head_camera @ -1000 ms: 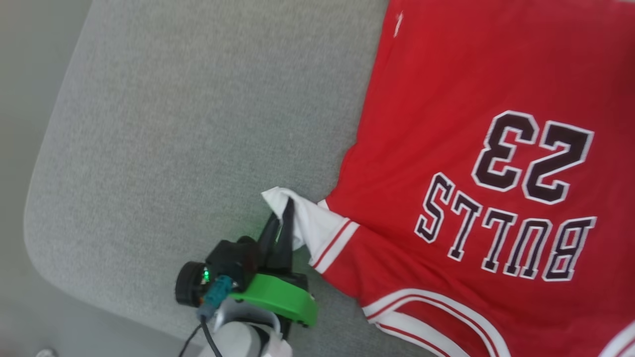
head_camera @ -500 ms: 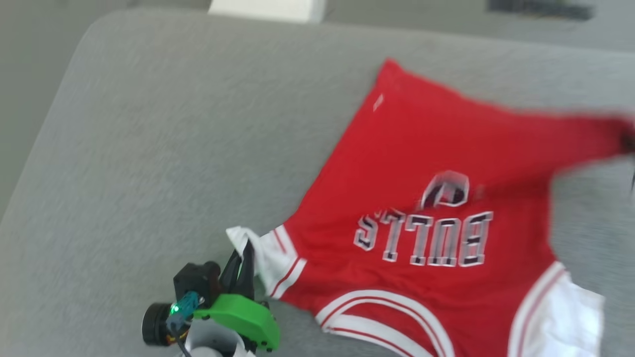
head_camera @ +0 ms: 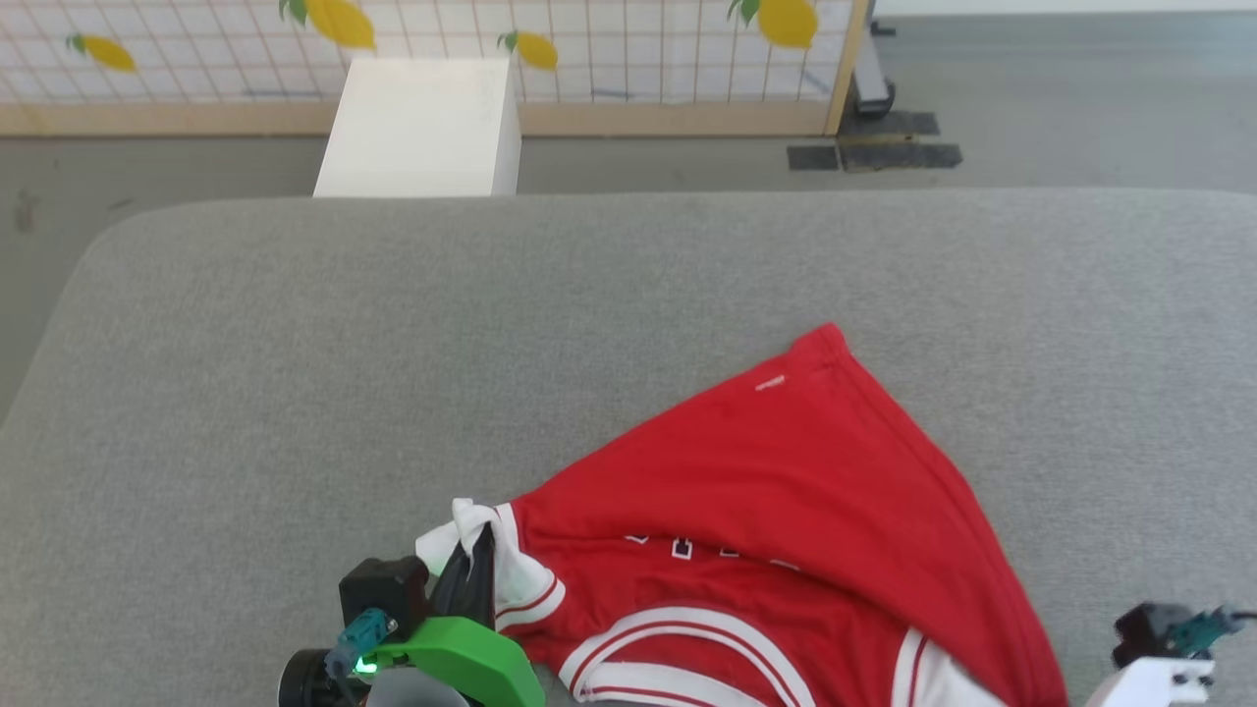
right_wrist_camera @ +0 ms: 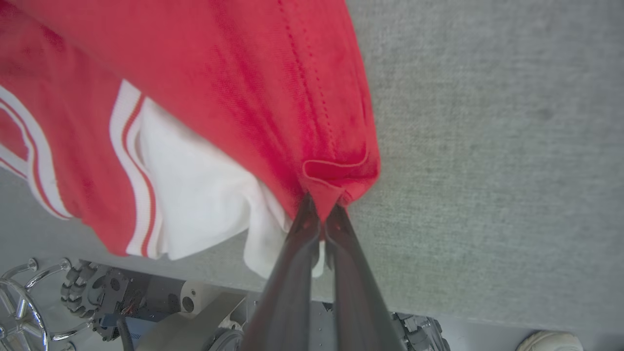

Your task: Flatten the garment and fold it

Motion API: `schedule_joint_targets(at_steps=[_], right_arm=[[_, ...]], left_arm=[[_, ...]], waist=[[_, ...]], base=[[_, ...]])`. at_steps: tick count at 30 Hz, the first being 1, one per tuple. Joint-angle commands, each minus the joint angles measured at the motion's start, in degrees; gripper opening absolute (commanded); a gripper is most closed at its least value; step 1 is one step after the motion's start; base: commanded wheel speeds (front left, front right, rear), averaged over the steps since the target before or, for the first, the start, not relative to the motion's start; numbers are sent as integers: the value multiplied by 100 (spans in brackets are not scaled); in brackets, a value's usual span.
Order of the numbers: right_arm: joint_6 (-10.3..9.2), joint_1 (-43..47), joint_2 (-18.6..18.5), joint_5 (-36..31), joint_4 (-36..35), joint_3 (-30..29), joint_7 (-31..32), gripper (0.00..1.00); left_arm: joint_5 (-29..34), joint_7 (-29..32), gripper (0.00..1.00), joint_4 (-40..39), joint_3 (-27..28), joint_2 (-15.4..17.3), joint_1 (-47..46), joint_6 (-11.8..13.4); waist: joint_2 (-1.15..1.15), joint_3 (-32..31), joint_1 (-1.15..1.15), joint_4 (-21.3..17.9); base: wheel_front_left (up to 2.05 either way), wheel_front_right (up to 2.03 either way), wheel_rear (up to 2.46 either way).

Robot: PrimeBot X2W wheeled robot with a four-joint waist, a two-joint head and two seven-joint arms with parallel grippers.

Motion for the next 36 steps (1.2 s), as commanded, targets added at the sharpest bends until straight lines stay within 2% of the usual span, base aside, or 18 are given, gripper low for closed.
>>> schedule_joint_targets(at_steps=[1, 3, 4, 5, 10, 15, 18, 22, 24, 27, 30, 36], right_arm=[[-8, 185, 101, -8, 65, 73, 126, 0], [-8, 199, 198, -21, -34, -63, -57, 0], [-8, 173, 253, 6, -108, -160, -188, 19], [-8, 139, 277, 22, -186, -241, -308, 100], [-8, -199, 286, 396, -787, -564, -1293, 100], [-8, -691, 210, 586, -1168, -541, -2129, 100], [-8, -1077, 146, 537, -1114, -351, -2437, 100], [-8, -1845, 176, 315, -624, -125, -2657, 100], [-8, -2273, 310, 234, -233, -72, -2652, 100], [-8, -2925, 294, -128, 426, 68, -2533, 100], [-8, -3518, 168, -558, 1094, 309, -2264, 100], [-8, -4587, -195, -1184, 2377, 1229, -1354, 100]], left_arm=[[-59, 0, 0, 37, 6, 30, 63, -33], [-77, -4, 0, 69, 12, 39, 67, -39], [-88, -8, 0, 81, 19, 47, 75, -39], [-96, -9, 0, 88, 24, 54, 82, -39], [-119, -5, 0, 115, 31, 85, 99, -28], [-120, 23, 0, 119, -10, 91, 82, -27], [-118, 24, 0, 100, -27, 84, 62, -20], [-83, 36, 0, 61, -54, 101, 0, -6], [-59, 45, 0, 43, -71, 100, -41, 12], [-27, 58, 0, -5, -115, 66, -133, 24], [-7, 50, 0, -9, -153, 23, -234, 20], [39, -13, 0, 1, -222, -83, -414, 35]], waist=[[0, -157, 1, -114], [0, -172, 1, -102], [0, -188, 1, -103], [0, -199, 1, -102], [0, -265, 1, -85], [0, -285, 1, -34], [0, -237, 1, 19], [0, -107, 1, 149], [0, -26, 1, 241], [0, 189, 1, 424], [0, 416, 1, 596], [0, 824, 1, 904]], base=[[0, 0, 0], [0, 0, 0], [0, 0, 0], [0, 0, 0], [0, 0, 0], [0, 0, 0], [0, 0, 0], [0, 0, 0], [0, 0, 0], [0, 0, 0], [0, 0, 0], [0, 0, 0]])
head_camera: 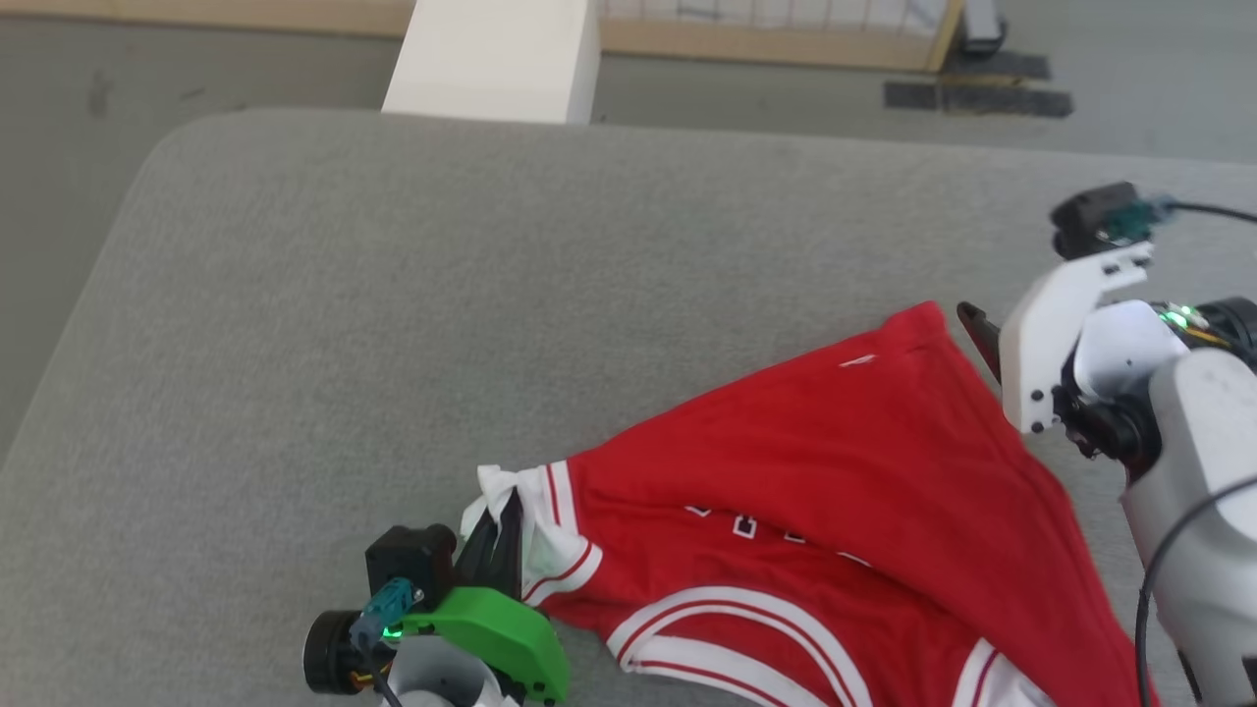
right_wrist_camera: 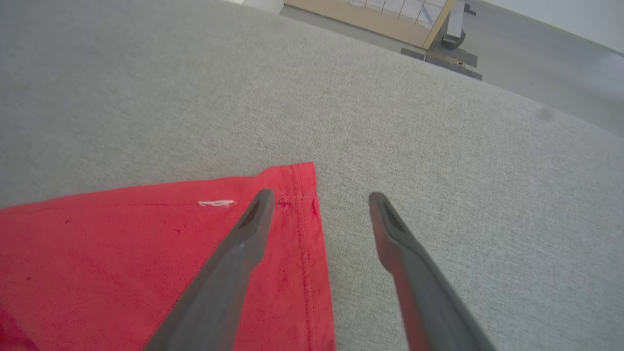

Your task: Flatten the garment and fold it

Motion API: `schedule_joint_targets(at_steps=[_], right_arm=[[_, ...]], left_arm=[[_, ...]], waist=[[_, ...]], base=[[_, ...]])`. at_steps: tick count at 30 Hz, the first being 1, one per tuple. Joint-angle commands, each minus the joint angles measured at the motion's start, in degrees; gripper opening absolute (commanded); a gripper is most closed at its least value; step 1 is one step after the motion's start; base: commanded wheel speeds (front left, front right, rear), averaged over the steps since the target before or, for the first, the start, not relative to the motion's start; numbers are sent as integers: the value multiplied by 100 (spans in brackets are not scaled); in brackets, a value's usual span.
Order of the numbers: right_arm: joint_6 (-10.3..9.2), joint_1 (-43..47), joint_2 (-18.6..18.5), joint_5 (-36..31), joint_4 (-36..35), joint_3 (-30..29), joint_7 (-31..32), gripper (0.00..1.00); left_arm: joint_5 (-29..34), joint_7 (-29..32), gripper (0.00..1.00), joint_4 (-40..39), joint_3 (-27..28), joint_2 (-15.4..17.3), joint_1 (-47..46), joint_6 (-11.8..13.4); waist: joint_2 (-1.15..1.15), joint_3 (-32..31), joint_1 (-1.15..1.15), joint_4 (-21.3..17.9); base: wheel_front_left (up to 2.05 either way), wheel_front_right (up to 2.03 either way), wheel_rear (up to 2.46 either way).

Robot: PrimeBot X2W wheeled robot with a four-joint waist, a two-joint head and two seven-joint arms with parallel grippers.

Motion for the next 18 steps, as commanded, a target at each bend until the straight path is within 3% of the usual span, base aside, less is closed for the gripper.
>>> schedule_joint_targets(at_steps=[1, 12, 17, 18], right_arm=[[-8, -189, -36, -53, 181, 105, 145, 100], [-8, -886, -74, -530, 1441, 643, 960, 100], [-8, -860, -18, -372, 1714, 954, 1174, 100], [-8, -861, -3, -305, 1750, 942, 1200, 35]], left_arm=[[29, -54, 0, 10, -8, -29, -109, 28], [25, -206, 0, 108, -70, -177, -250, 46], [-3, -247, 0, 163, -57, -182, -249, 62], [-8, -248, 0, 173, -51, -176, -245, 68]], waist=[[0, 350, 0, 326], [0, 710, 0, 594], [0, 697, 0, 546], [0, 668, 0, 522]], base=[[0, 0, 0], [0, 0, 0], [0, 0, 0], [0, 0, 0]])
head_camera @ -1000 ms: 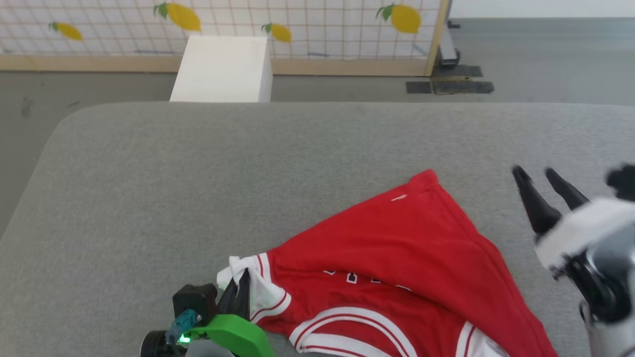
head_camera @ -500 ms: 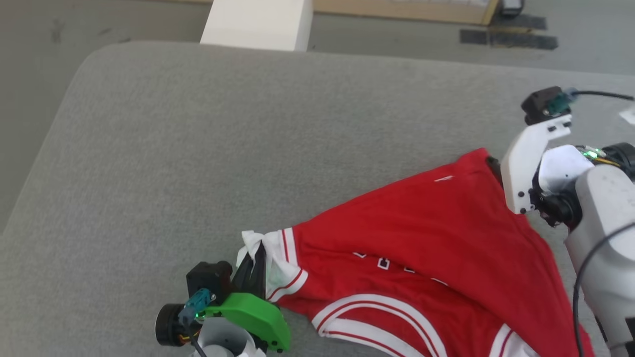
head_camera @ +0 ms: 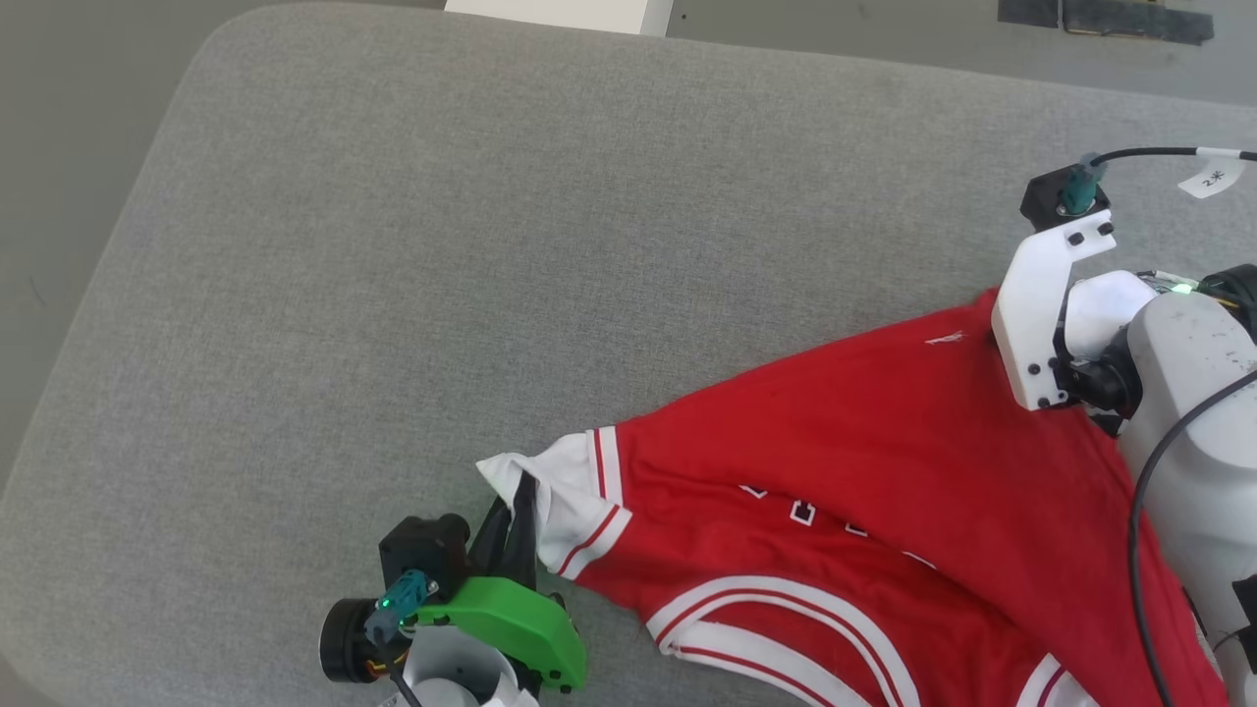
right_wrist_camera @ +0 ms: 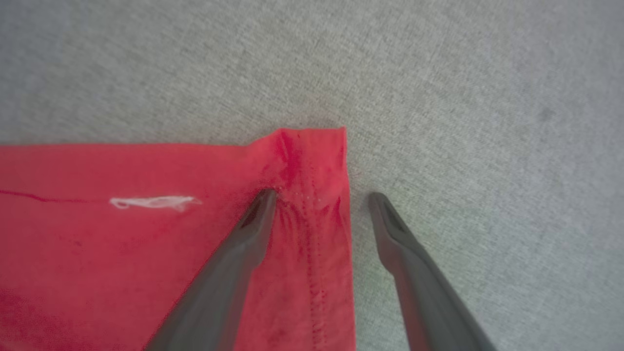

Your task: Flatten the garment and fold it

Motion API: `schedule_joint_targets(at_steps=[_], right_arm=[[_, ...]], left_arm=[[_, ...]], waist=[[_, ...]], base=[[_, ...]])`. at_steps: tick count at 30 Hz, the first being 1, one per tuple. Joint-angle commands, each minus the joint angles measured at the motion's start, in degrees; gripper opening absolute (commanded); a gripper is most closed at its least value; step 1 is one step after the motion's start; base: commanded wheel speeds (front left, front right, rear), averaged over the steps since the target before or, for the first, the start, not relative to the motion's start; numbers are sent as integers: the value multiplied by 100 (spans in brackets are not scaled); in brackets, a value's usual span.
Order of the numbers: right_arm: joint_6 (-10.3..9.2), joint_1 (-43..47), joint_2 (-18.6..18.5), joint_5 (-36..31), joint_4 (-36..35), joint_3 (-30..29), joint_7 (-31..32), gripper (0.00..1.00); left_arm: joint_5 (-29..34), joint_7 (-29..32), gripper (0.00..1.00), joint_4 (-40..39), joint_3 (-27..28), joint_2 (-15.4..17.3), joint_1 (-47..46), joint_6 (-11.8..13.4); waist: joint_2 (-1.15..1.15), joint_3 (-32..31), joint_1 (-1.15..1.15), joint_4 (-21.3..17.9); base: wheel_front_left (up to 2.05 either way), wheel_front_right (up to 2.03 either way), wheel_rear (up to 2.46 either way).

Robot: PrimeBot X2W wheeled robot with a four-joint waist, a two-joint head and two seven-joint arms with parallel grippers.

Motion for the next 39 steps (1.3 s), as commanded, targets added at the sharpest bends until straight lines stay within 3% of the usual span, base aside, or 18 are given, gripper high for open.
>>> schedule_joint_targets(at_steps=[1, 2, 11, 18, 23, 27, 32, 35, 39], right_arm=[[-6, 191, 124, 130, 204, 82, 64, 6], [-6, 183, 125, 212, 199, 65, 20, 0], [-6, 644, 107, 1342, -468, -958, -1333, 0], [-6, 2517, 146, 1945, -1977, -1862, -1706, 0], [-6, 4141, 591, 1931, -3055, -2643, -1411, 0], [-6, 5210, 1063, 2002, -3828, -2982, -832, 0], [-6, 5653, 1239, 2102, -4506, -3024, -258, 0], [-6, 5437, 1085, 2108, -4809, -2825, 10, 0], [-6, 4677, 505, 2090, -4879, -2450, 345, 0]], left_arm=[[-18, -20, 0, 14, 17, 5, -64, 31], [-22, -14, 0, 21, 22, 20, -61, 32], [-161, 27, 0, 54, 87, 139, 68, -5], [-313, 60, 0, 4, 156, 244, 398, 27], [-391, 72, 0, -47, 181, 262, 517, 47], [-503, 80, 0, -74, 207, 249, 600, 26], [-897, 37, 0, -186, 384, 128, 695, -111], [-1096, 65, 0, -268, 512, 158, 526, -286], [-1175, 292, 0, -295, 618, 352, -128, -538]], waist=[[0, -85, 0, -74], [0, -131, 0, -107], [0, -820, 0, -473], [0, -1281, 0, -924], [0, -1408, 0, -1112], [0, -1454, 0, -1194], [0, -1472, 0, -1251], [0, -1444, 0, -1263], [0, -1313, 0, -1250]], base=[[0, 0, 0], [0, 0, 0], [0, 0, 0], [0, 0, 0], [0, 0, 0], [0, 0, 0], [0, 0, 0], [0, 0, 0], [0, 0, 0]])
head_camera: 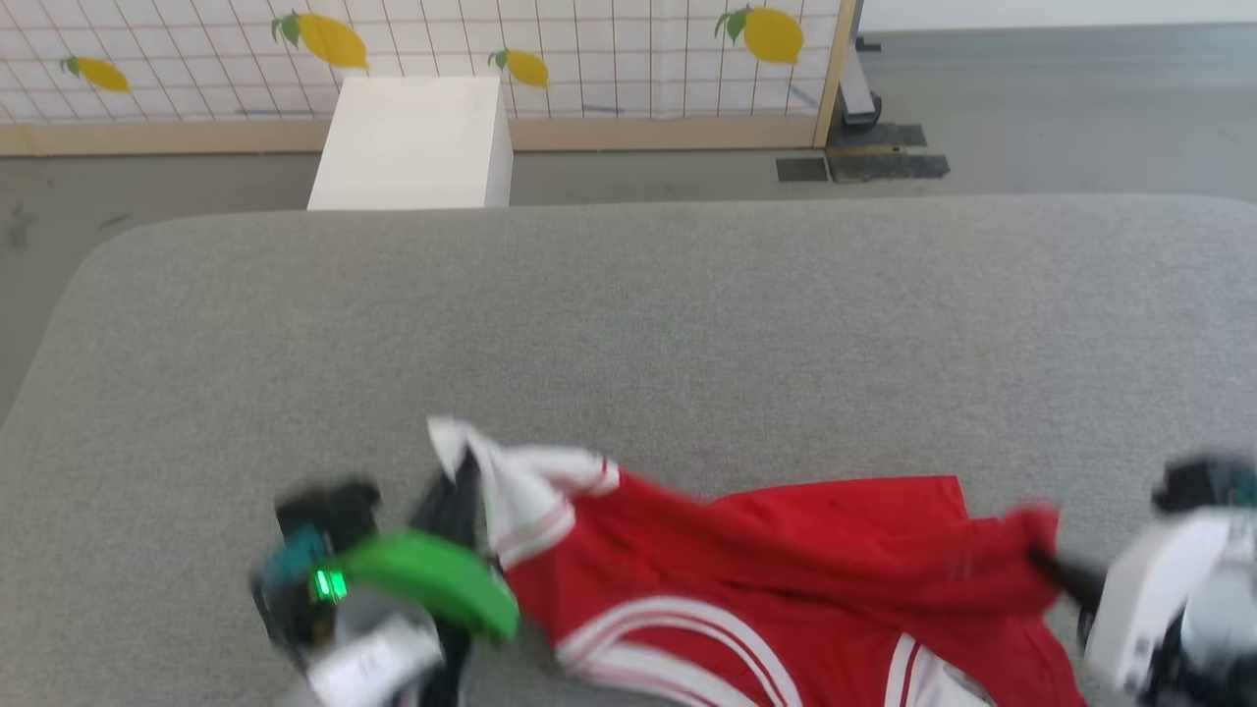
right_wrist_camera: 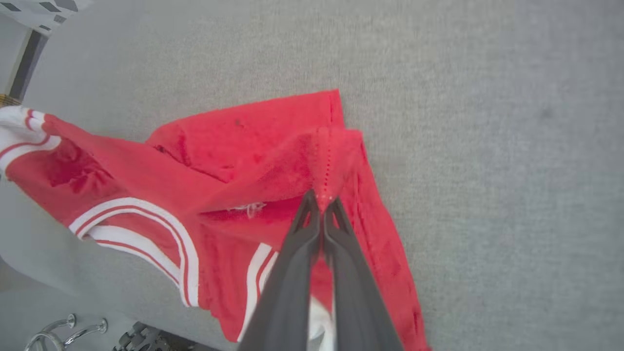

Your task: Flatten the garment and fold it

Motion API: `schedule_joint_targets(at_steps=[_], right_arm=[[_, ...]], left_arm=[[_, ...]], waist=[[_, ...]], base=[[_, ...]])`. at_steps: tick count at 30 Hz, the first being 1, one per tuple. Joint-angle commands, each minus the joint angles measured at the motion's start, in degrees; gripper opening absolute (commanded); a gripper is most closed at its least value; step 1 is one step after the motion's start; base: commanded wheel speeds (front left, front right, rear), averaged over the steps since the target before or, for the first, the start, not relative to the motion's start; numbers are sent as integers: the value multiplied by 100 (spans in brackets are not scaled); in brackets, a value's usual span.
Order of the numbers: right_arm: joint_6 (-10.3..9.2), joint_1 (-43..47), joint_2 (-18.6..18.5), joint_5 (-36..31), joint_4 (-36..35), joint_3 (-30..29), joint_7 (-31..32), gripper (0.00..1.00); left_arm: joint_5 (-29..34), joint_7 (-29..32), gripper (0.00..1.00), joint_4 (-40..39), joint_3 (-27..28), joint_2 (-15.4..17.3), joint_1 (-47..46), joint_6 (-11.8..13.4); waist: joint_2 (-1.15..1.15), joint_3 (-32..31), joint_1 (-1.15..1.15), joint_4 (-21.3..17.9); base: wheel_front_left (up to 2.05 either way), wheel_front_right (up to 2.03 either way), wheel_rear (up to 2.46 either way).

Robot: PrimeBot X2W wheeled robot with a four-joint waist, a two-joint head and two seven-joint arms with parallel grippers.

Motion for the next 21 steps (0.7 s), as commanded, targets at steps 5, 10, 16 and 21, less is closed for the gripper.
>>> schedule_joint_targets(at_steps=[5, 10, 16, 21], right_arm=[[-9, -1705, -867, -32, 344, 427, 239, 0], [-9, -3505, -1346, -99, 1112, 773, 403, 0], [-9, -5664, -1438, -396, 2085, 1086, 309, 0], [-9, -7113, -1412, -695, 2665, 1392, -121, 0]], left_arm=[[25, 460, 0, 385, 165, 362, -1619, -306], [249, 980, 0, 1181, 101, 512, -3497, -571], [565, 1203, 0, 2102, 183, 435, -5594, -409], [775, 1034, 0, 2554, 271, 399, -6911, -310]], waist=[[0, 334, 0, 80], [0, 760, 0, 129], [0, 1300, 0, 90], [0, 1604, 0, 53]], base=[[0, 0, 0], [0, 0, 0], [0, 0, 0], [0, 0, 0]])
